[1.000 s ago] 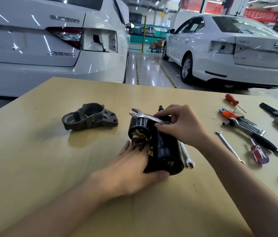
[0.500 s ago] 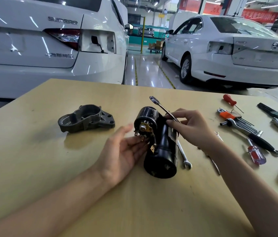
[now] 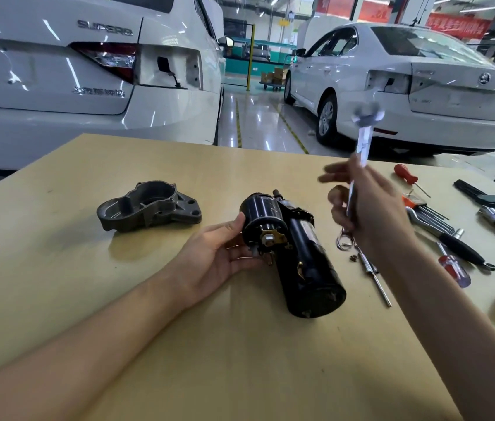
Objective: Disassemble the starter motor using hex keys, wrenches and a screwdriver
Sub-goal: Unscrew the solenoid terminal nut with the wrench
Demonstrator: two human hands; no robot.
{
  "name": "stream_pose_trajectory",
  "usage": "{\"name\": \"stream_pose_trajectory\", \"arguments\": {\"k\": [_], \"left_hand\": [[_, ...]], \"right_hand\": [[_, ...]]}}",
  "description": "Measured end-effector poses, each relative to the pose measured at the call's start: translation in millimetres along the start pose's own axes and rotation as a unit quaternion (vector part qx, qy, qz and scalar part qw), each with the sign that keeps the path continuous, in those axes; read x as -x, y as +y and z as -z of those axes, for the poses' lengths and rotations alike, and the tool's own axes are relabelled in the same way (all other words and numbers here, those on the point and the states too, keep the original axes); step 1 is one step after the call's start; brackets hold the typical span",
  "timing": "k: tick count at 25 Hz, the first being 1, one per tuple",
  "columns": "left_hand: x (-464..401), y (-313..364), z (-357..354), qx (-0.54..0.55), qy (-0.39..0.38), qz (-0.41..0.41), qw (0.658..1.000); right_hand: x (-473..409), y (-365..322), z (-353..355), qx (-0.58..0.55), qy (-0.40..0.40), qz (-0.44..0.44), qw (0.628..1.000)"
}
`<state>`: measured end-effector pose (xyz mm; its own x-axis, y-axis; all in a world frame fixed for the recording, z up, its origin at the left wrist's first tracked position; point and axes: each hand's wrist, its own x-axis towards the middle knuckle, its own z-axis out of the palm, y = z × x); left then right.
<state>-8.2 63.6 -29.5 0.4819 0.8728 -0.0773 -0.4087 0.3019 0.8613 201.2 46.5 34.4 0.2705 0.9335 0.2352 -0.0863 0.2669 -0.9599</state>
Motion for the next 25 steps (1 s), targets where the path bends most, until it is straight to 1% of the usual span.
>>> {"name": "stream_pose_trajectory", "arguments": {"k": [1, 2, 5, 9, 14, 16, 18, 20, 22, 25], "left_hand": [[0.6, 0.0, -1.3, 0.01, 0.007, -0.008, 1.0], [1.3, -0.6, -2.3, 0.019, 0.011, -0.014, 1.0], [3.0, 0.0, -3.8, 0.032, 0.018, -0.031, 0.999], [3.8, 1.2, -7.0, 0.018, 0.044, -0.046, 0.998], [5.7, 3.8, -7.9, 0.006, 0.091, -0.069, 0.993], [7.6, 6.2, -4.7, -0.01, 0.102, -0.08, 0.992], [7.9, 7.9, -1.2, -0.017, 0.11, -0.089, 0.99], [7.0, 9.1, 1.0, -0.012, 0.114, -0.095, 0.989], [6.3, 9.5, 2.7, -0.003, 0.111, -0.095, 0.989], [4.9, 8.8, 4.5, 0.002, 0.101, -0.092, 0.991]], "right_hand": [[-0.9, -5.9, 1.6, -0.082, 0.0, -0.012, 0.997], [-0.7, -8.0, 3.0, -0.125, -0.009, -0.02, 0.992], [6.2, -1.0, 5.1, -0.119, -0.051, -0.038, 0.991], [11.9, 0.8, 3.3, -0.164, -0.099, -0.037, 0.981], [25.8, 11.8, 1.4, -0.148, -0.165, 0.016, 0.975], [29.2, 16.7, -2.1, -0.135, -0.197, 0.021, 0.971], [29.5, 19.3, -2.5, -0.131, -0.23, 0.002, 0.964], [27.2, 19.7, 2.6, -0.145, -0.268, -0.041, 0.952], [24.2, 19.0, 10.3, -0.13, -0.295, -0.069, 0.944], [21.1, 20.4, 16.9, -0.091, -0.316, -0.066, 0.942]]}}
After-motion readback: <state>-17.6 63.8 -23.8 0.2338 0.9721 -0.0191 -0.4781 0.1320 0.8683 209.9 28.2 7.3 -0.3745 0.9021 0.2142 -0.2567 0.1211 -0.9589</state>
